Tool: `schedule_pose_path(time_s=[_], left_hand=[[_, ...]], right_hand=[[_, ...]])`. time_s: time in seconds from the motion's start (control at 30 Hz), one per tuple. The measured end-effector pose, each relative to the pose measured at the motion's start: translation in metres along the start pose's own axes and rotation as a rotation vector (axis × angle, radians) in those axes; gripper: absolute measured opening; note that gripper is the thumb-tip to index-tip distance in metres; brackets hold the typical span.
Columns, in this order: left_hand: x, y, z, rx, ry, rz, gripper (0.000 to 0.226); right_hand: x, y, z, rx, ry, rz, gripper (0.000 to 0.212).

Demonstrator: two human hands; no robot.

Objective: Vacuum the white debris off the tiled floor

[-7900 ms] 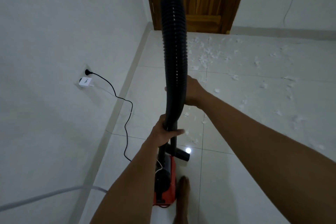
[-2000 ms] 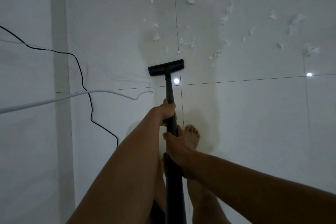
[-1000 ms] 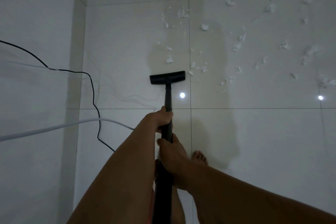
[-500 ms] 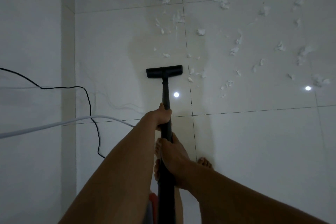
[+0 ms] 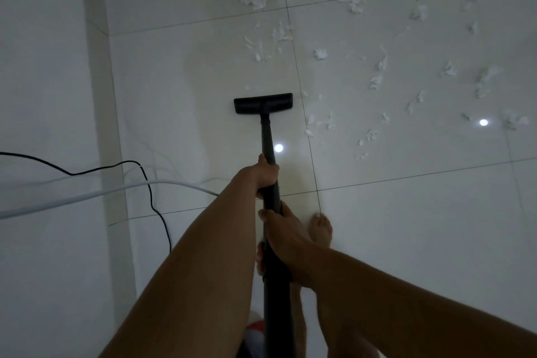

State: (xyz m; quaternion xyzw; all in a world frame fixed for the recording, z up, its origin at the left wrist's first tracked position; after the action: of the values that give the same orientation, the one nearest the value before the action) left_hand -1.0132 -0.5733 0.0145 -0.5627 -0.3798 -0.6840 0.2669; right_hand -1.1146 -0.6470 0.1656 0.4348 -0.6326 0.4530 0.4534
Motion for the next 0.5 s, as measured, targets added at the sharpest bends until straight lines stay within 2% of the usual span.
schedule_pose_path(time_s=[0.33,0.5], left_hand=[[-0.015,0.043,0.025,0.065,-0.002,0.011,0.074],[-0.020,0.070,0.033,0.077,0.011,0.019,0.074]], right_hand=[[-0.012,-0.052,-0.003,0.032,0.033,-0.017,0.035],[-0.011,-0.087,0.003,0.135,0.082,0.041,0.033]])
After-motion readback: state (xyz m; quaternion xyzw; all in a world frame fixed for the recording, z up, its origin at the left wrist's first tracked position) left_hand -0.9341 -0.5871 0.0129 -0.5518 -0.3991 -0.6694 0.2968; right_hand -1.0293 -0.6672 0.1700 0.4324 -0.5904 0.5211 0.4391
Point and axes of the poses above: each hand's wrist, its own x-axis away from the middle knuckle, its own z-axis out of the back of the hand, y = z × x, the point moved 3 cm from there along -x, towards the middle knuckle
